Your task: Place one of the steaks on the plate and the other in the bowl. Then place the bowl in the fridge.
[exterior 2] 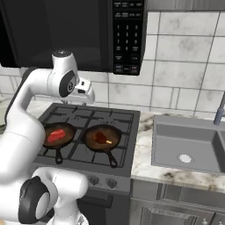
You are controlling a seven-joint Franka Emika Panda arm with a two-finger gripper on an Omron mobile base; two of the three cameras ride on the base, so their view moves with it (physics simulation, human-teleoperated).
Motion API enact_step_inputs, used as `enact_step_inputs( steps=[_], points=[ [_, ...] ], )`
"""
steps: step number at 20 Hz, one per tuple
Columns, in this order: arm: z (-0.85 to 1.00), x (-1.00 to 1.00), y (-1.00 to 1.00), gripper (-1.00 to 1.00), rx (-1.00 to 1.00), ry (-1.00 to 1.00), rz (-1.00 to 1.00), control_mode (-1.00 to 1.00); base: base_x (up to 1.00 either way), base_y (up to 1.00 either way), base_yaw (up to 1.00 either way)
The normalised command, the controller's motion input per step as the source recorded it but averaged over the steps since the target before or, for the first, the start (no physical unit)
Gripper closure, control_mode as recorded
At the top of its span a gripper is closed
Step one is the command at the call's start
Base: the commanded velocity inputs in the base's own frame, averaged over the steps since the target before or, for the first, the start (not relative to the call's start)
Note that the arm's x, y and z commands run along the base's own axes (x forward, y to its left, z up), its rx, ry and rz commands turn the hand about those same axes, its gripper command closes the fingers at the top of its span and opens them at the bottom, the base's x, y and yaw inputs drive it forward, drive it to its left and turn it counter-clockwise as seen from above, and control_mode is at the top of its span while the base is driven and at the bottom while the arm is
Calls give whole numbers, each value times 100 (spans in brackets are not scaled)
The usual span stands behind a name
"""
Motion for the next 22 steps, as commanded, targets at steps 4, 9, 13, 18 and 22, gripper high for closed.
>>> enact_step_inputs(
  steps=[4, 9, 13, 18, 22],
  points=[
    [-34, 0, -6, -100, 0, 0, 5, -100, 0, 0, 0],
    [-67, 0, -21, -100, -4, 0, 4, -100, 0, 0, 0],
    [-52, 15, -25, -100, -1, -3, 12, -100, 0, 0, 0],
    [-53, 17, -21, -100, -1, -1, 14, -100, 0, 0, 0],
    [-38, 18, -2, -100, -2, 2, 10, -100, 0, 0, 0]
  ],
)
